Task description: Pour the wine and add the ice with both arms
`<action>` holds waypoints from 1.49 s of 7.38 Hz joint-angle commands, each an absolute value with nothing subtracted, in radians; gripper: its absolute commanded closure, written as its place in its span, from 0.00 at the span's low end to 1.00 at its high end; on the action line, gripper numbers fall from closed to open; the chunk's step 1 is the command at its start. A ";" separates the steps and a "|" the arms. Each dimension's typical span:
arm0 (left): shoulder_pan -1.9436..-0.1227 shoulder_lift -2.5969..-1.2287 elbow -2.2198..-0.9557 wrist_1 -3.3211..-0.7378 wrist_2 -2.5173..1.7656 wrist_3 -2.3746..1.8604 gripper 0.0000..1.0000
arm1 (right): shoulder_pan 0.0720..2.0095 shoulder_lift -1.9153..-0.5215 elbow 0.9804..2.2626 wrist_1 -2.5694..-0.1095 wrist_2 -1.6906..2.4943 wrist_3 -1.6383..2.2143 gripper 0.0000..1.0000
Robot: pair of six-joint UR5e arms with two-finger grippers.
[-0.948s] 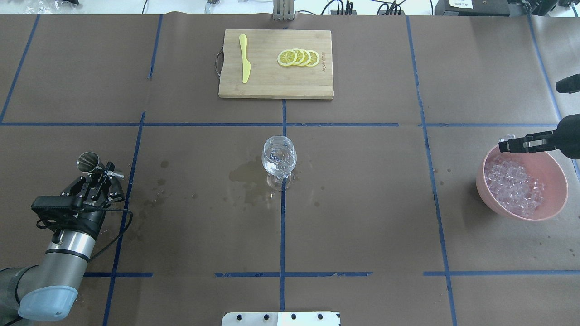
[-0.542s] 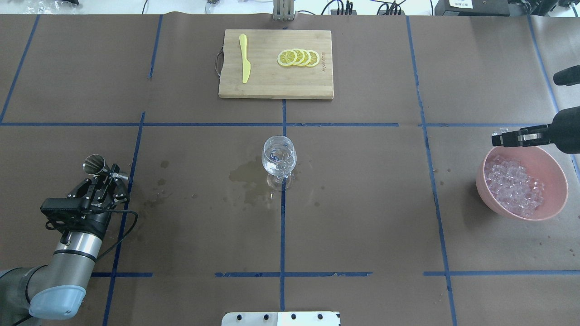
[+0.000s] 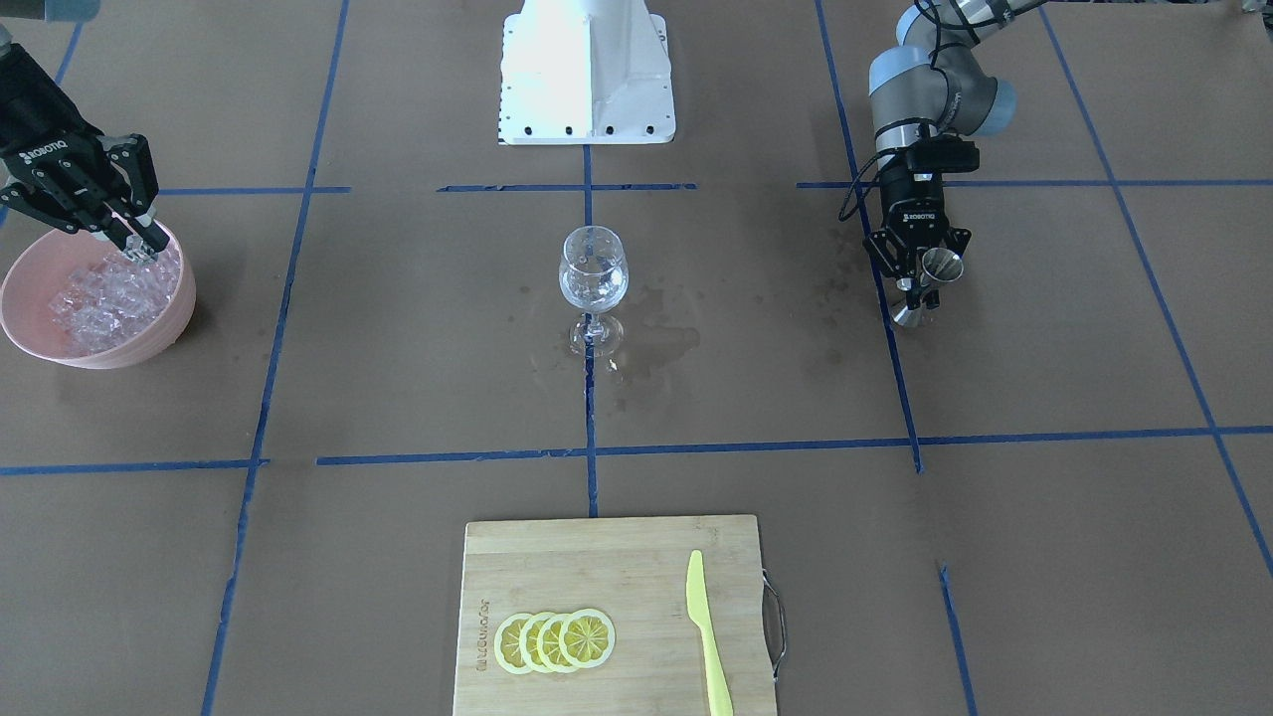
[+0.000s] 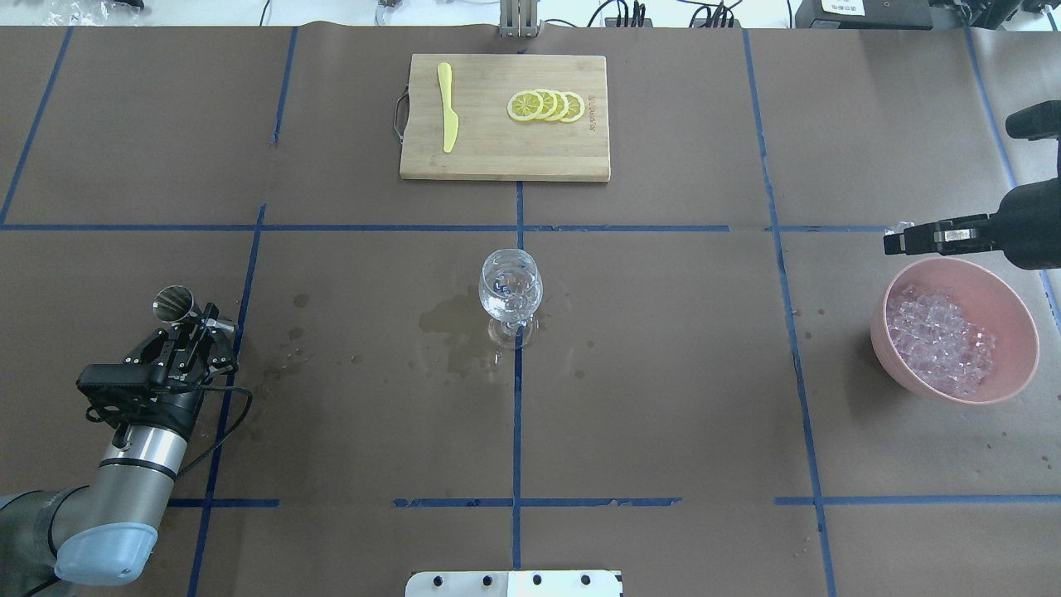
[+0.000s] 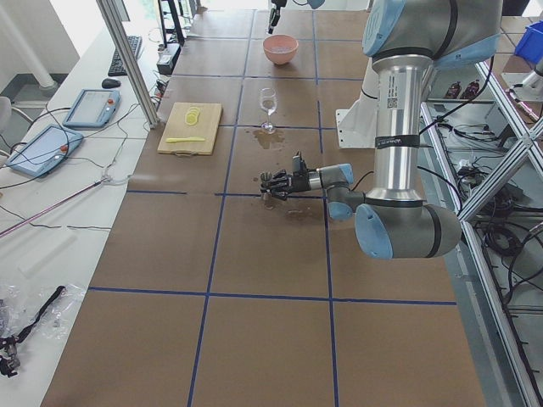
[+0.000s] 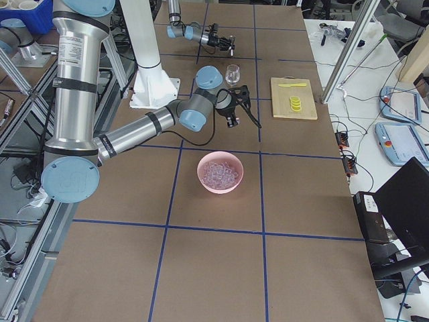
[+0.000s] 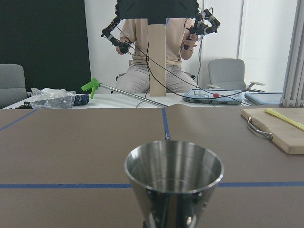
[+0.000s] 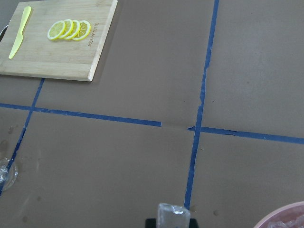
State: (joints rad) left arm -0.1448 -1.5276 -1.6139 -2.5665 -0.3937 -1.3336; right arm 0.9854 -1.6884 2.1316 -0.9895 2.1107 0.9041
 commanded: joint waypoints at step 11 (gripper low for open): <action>-0.146 -1.493 -1.653 -2.576 -0.489 -1.322 0.00 | 0.965 -1.632 2.134 -0.992 2.118 0.905 1.00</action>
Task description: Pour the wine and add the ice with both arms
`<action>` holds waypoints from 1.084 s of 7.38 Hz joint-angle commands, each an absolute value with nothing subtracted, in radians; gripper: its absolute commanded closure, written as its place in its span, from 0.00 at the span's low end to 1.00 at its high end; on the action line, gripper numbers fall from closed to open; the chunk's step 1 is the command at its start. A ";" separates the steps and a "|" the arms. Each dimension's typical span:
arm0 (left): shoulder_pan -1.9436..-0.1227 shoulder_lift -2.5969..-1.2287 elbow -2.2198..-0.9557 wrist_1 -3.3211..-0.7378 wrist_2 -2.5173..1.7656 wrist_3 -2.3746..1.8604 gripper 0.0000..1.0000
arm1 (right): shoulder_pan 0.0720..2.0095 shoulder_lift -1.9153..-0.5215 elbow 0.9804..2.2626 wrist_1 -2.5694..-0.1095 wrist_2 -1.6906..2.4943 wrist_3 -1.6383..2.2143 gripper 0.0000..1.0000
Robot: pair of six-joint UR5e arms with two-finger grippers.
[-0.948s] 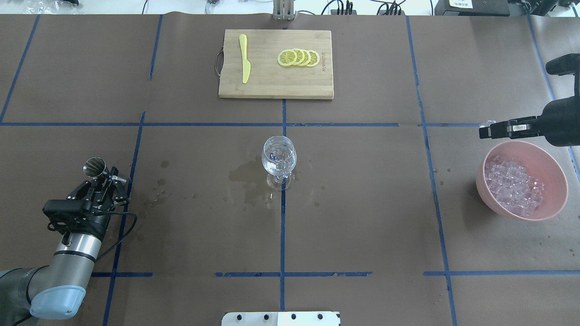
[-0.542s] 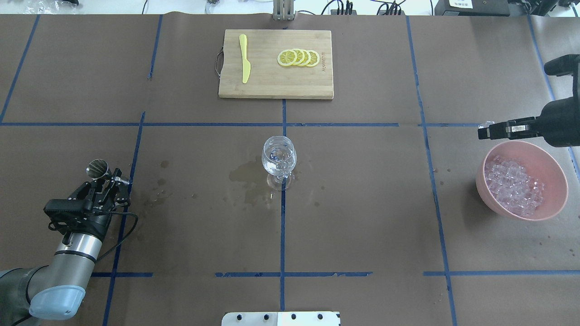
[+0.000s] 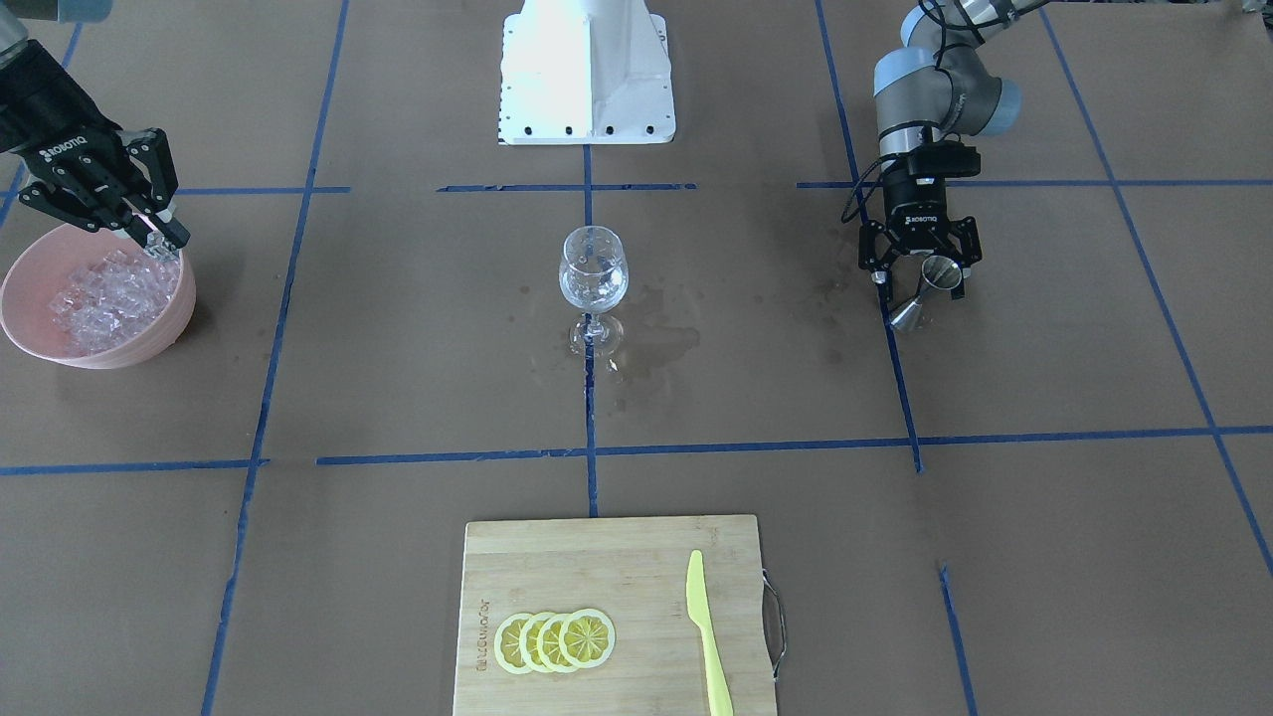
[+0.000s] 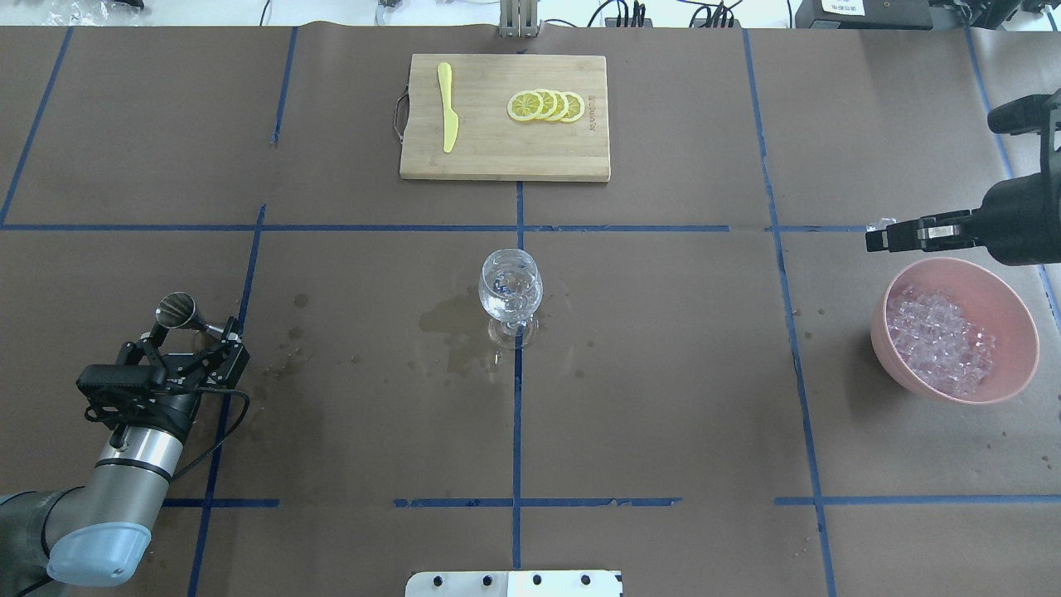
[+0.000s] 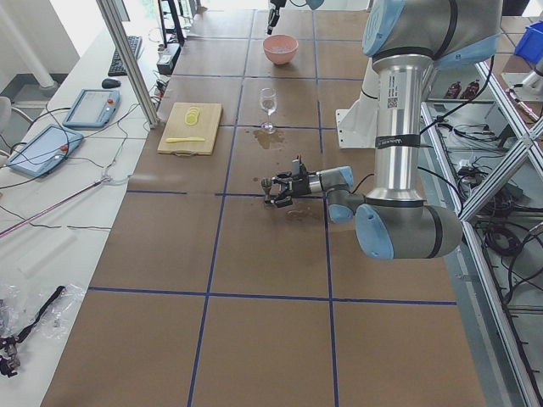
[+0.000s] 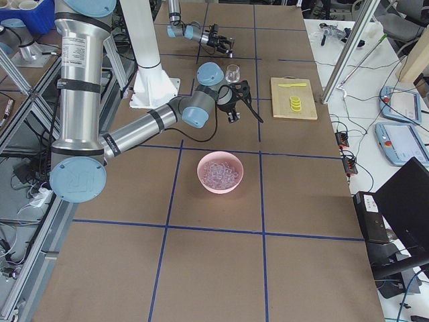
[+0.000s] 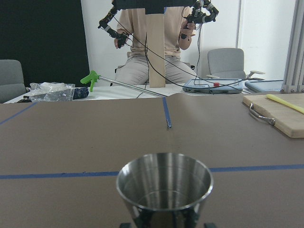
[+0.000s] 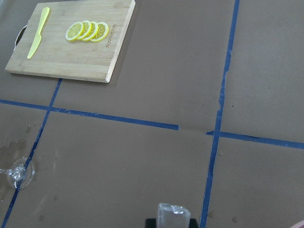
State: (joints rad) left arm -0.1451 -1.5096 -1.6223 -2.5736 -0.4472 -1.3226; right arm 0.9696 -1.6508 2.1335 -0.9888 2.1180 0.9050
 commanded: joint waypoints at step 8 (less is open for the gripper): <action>-0.155 -1.242 -1.971 -2.566 -1.041 -1.256 0.00 | 0.884 -1.349 2.122 -1.150 2.106 1.081 1.00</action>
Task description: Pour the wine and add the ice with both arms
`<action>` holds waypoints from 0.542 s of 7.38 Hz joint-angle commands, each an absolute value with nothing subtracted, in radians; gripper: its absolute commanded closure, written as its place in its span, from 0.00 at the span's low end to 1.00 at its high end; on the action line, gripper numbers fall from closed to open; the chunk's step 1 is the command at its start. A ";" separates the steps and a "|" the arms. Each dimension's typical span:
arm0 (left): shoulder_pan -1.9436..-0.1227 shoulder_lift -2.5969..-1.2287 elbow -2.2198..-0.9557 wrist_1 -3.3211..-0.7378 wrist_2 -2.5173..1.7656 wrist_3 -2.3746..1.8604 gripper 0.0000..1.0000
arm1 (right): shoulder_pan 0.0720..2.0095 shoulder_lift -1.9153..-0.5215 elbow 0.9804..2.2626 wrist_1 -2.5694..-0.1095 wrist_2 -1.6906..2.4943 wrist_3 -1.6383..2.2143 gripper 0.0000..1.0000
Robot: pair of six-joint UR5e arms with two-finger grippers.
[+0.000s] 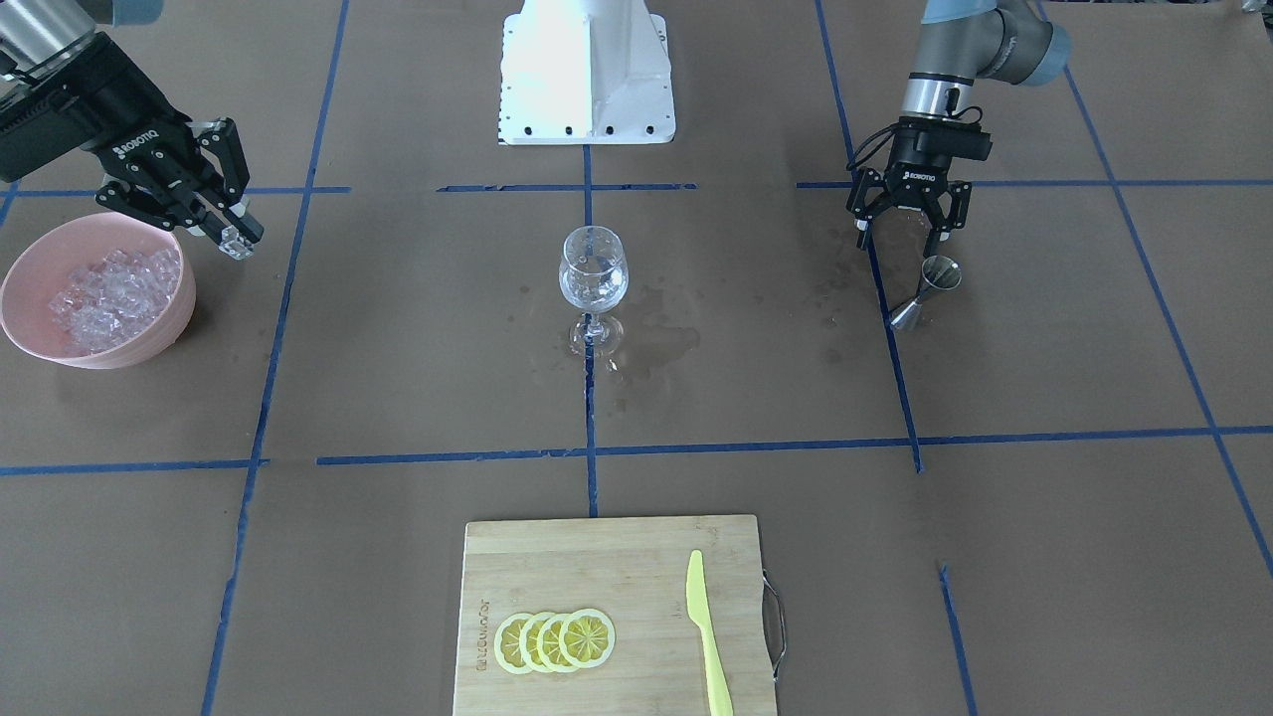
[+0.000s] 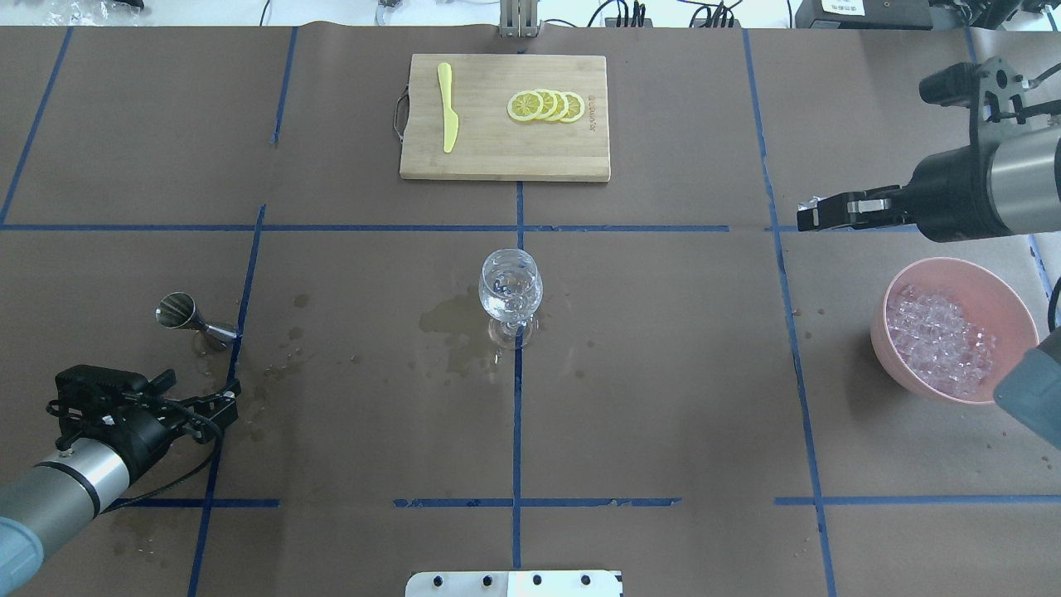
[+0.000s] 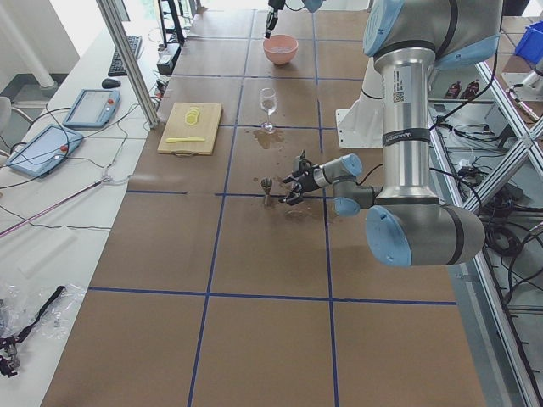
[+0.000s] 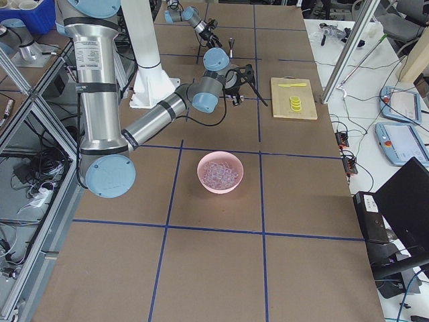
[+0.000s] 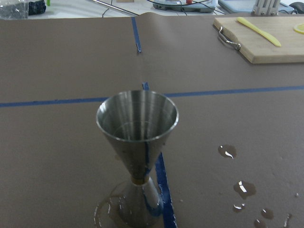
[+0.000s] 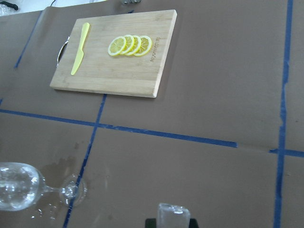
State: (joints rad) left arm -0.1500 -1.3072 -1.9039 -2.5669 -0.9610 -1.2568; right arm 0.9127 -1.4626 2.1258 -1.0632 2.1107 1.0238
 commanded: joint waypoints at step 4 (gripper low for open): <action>-0.224 -1.113 -2.069 -2.566 -1.285 -1.255 0.00 | 0.691 -1.099 2.083 -1.353 1.944 1.193 1.00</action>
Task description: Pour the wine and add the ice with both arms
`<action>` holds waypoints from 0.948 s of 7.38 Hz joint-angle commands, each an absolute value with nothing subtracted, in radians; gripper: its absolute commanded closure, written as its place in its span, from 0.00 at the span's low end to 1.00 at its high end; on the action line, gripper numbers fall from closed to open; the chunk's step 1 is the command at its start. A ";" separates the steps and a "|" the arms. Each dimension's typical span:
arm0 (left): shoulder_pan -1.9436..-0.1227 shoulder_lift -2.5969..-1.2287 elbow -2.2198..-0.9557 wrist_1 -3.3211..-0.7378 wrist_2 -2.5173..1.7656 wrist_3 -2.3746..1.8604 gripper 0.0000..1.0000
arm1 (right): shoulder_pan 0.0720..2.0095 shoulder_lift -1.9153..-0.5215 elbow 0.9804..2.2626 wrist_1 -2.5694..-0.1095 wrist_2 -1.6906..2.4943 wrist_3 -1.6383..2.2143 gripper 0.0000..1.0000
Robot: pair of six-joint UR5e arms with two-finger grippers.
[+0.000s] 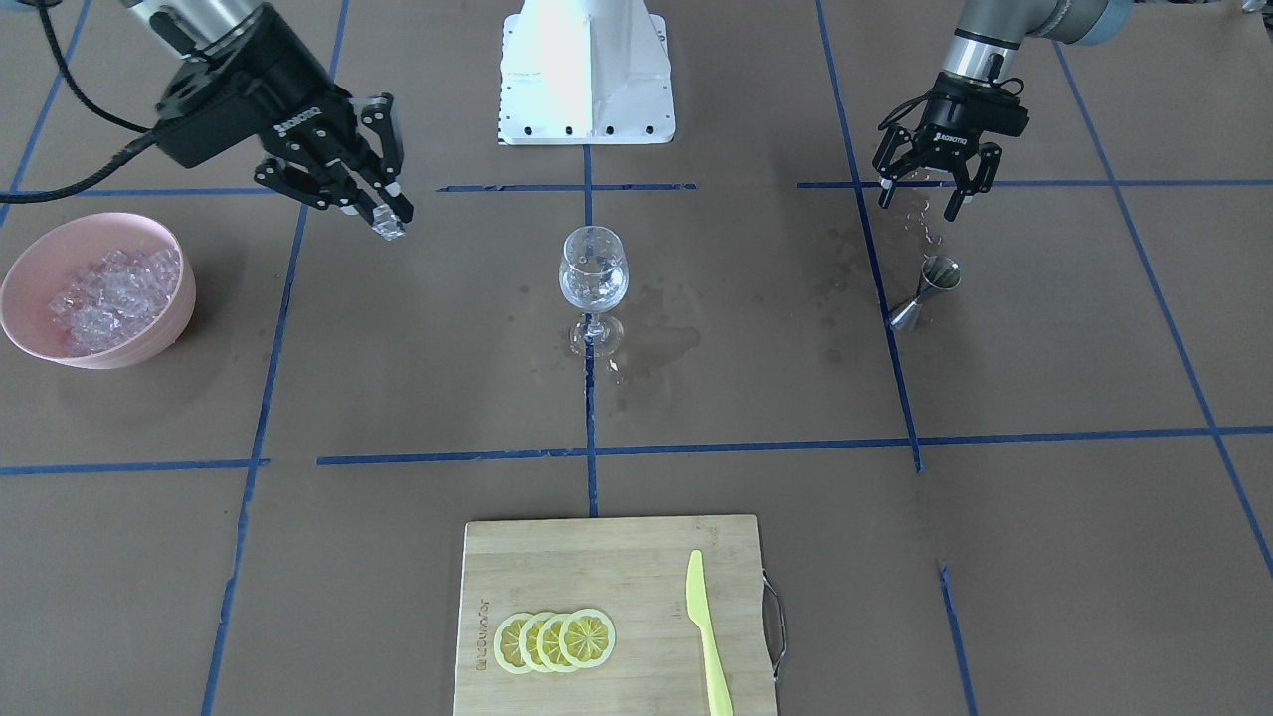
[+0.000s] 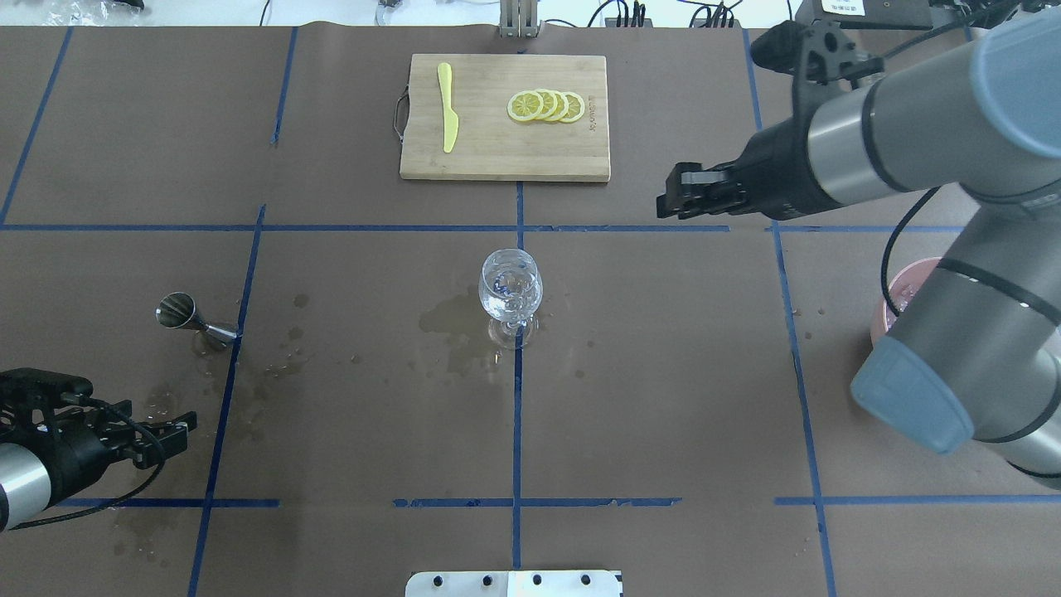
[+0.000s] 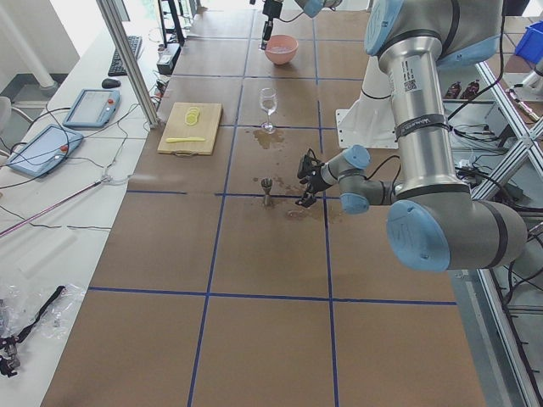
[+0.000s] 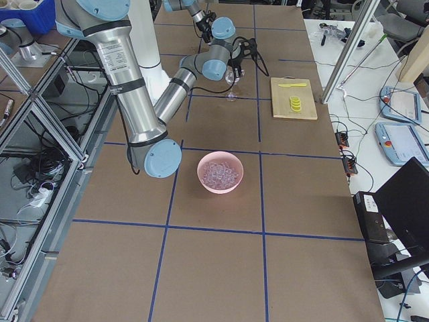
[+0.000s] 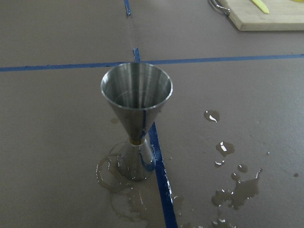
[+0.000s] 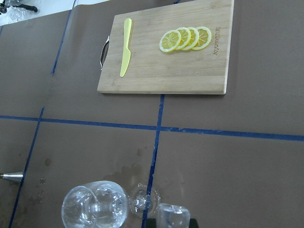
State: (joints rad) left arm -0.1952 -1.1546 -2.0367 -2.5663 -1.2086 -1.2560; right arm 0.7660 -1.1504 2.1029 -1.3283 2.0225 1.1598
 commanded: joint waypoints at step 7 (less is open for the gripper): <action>-0.506 -1.088 -2.160 -2.560 -1.661 -1.100 0.00 | 0.517 -0.917 1.930 -1.379 1.792 1.272 1.00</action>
